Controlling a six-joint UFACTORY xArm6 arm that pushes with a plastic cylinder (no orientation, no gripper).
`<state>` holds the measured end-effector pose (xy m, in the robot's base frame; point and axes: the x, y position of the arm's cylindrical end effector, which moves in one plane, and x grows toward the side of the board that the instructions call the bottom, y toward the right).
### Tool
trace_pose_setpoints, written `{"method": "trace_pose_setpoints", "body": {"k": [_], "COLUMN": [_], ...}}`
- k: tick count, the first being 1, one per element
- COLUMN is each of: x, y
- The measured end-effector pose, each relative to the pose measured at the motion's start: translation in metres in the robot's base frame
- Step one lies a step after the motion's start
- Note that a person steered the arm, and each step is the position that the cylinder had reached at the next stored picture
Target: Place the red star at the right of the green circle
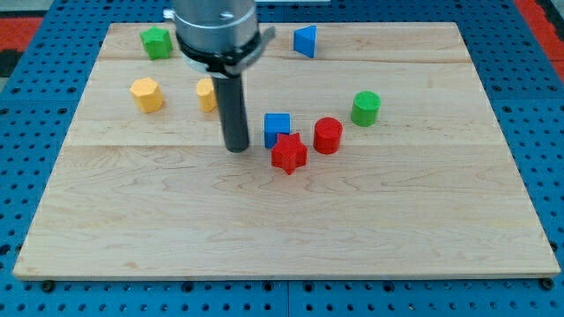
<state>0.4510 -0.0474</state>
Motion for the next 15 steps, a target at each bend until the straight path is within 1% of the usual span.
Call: {"method": "trace_pose_setpoints", "body": {"k": [1,2,3,4,5,6,7,8,9,10,11,12,14,15], "x": [0.005,0.007,0.031,0.051,0.044,0.021,0.022,0.01,-0.006,-0.007,-0.009,-0.023,-0.078,-0.063], "y": [0.027,0.082,0.093,0.115,0.162,0.164,0.152,0.133,0.13,0.131,0.154,0.187,0.248,0.284]}}
